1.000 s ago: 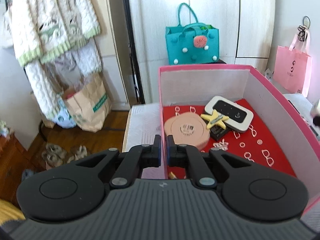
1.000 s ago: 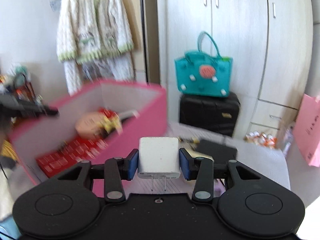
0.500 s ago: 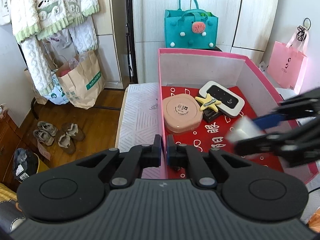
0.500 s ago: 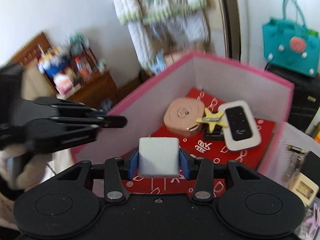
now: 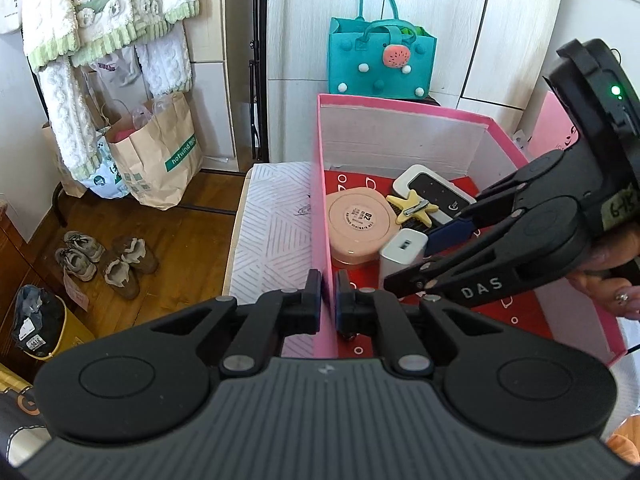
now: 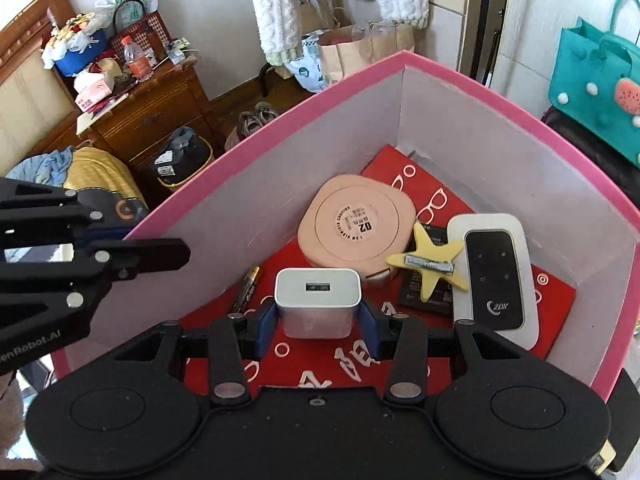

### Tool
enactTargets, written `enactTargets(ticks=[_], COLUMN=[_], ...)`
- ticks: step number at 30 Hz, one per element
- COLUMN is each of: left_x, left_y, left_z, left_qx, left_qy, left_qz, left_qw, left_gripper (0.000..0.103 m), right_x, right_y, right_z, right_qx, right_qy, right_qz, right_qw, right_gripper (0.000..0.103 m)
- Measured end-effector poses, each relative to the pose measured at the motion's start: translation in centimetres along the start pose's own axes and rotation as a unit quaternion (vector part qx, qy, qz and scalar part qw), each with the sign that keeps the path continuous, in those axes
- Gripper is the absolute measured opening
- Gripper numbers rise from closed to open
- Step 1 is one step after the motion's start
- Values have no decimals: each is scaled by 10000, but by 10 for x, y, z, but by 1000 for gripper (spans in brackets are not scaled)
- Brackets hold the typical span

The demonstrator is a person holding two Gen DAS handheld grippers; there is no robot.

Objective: Organize rigid objects
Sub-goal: 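Carry the white charger into the pink box and release it, then return the right tool to the keys and grasp them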

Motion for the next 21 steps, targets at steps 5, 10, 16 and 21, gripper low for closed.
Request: enactTargets(ticks=[5, 10, 16, 21], left_x=[1, 2, 3, 4], left_y=[0, -2, -7, -10], left_z=[-2, -2, -2, -1], left_qx=[-10, 17, 76, 109], left_qy=[52, 51, 95, 147], left_qz=[34, 61, 129, 131], left_qw=[10000, 10000, 9998, 9997], left_gripper=[7, 7, 7, 7], right_x=[1, -5, -29, -67], right_y=[9, 42, 111, 146], right_z=[6, 14, 32, 53], right_qx=[208, 192, -29, -554], right_qy=[-272, -477, -709, -927], right_qz=[286, 767, 1931, 2762], right_qw=[9990, 9957, 9786, 9550], right_gripper=[57, 57, 58, 70])
Point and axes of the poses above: each gripper's, at about its wrist camera, not at the fingertips, and y roughly against the way its jaws point, z to its right, x to its top, the point moved 5 cm from there along -y, roughly the way its jaws point, and after that the axes turned 6 degrees about z, right-handed, at the moved point
